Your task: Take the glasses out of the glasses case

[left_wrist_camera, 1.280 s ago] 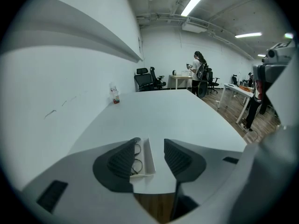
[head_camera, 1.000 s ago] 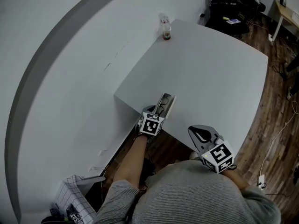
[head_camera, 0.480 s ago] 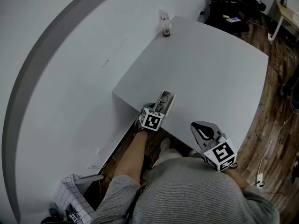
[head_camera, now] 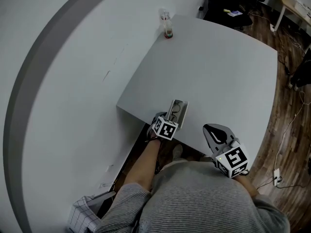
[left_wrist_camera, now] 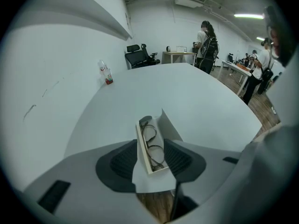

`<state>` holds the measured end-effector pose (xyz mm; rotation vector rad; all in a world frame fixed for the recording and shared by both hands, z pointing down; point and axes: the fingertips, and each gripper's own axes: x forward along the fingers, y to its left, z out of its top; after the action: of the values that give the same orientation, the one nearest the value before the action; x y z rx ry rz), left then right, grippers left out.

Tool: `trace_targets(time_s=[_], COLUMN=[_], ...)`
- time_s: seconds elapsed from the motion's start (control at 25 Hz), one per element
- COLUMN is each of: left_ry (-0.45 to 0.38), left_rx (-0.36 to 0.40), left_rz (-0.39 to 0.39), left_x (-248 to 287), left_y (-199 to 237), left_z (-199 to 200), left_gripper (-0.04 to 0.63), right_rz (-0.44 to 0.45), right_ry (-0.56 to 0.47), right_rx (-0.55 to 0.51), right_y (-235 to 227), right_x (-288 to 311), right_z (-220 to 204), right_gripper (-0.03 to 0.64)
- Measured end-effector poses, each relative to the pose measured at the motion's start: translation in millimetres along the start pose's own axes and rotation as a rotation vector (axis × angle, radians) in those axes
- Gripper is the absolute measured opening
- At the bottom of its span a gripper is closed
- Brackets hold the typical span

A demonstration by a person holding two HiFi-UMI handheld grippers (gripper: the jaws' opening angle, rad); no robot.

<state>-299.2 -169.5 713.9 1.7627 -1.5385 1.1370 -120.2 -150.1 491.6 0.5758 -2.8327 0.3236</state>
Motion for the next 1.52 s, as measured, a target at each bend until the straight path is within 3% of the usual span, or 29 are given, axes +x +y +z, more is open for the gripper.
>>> trace_targets(time_s=[0.28, 0.52, 0.76, 0.96, 1.52], left_ry=[0.055, 0.037, 0.024, 0.069, 0.159], left_rx=[0.052, 0.048, 0.044, 0.031, 0.112], left_rz=[-0.051, -0.070, -0.061, -0.083, -0.096], left_x=[27.1, 42.5, 53.2, 60.7, 82.1], left_y=[3.6, 6.4, 13.0, 10.5, 3.9], left_z=[-16.0, -21.5, -19.6, -22.1, -29.6], left_gripper=[0.184, 0.176, 0.092, 0.092, 0.086], right_rz=[-0.063, -0.137, -0.185, -0.207, -0.310], right_ry=[0.030, 0.032, 0.048, 0.053, 0.051], right_rx=[0.014, 0.021, 0.024, 0.024, 0.048], right_y=[1.6, -6.5, -9.0, -8.1, -11.7], right_x=[22.1, 23.5, 20.3, 18.3, 5.2], right_z=[8.3, 6.4, 6.9, 5.4, 3.5], right_gripper=[0.014, 0.014, 0.014, 0.014, 0.014])
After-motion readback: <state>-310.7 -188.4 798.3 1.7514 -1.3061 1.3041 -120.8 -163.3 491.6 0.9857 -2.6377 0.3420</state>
